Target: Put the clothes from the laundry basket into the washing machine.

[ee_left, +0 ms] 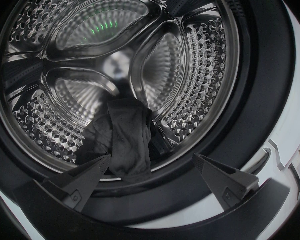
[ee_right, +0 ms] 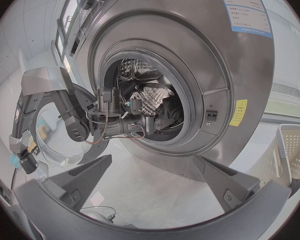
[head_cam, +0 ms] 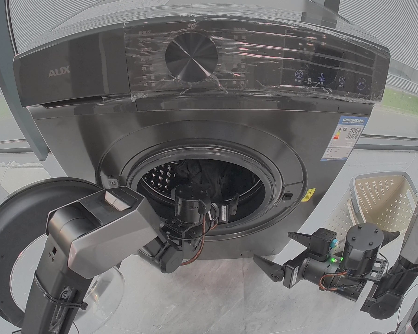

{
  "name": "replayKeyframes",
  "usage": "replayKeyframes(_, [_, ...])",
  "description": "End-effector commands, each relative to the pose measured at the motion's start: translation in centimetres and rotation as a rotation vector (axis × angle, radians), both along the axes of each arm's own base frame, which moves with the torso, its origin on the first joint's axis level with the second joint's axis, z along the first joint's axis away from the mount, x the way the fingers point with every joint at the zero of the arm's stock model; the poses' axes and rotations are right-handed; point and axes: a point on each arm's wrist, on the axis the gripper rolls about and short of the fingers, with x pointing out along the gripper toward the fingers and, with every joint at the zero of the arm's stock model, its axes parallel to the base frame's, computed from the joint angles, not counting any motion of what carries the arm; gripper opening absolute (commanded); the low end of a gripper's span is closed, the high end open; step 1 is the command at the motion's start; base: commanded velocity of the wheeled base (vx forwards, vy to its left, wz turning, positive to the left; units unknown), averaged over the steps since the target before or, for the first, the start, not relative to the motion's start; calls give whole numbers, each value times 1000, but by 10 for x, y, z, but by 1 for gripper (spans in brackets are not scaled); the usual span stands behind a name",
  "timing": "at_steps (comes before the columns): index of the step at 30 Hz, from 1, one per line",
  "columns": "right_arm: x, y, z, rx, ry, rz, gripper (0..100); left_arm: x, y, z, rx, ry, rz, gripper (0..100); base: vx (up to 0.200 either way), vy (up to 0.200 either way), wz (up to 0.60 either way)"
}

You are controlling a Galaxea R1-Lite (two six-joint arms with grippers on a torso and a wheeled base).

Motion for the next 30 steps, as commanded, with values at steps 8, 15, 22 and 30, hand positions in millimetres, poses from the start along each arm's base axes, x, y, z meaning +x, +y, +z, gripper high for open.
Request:
replayKeyframes(8, [0, -1, 0, 1, 0, -7, 100, -66, 12, 29, -11, -13, -68, 100, 0, 0, 0])
replayKeyframes(15, [-4, -12, 10, 6, -28, -34, 100, -122, 38, 71, -37, -42, -110, 100, 0, 0, 0])
replayKeyframes(22, [-6, -38, 30, 35, -98, -121, 100, -172, 82, 107, -59, -56, -111, 100, 0, 0, 0])
replayKeyframes(30, [-28, -68, 42, 33, -134, -210, 100, -226, 133, 133, -111, -109, -105, 100, 0, 0, 0])
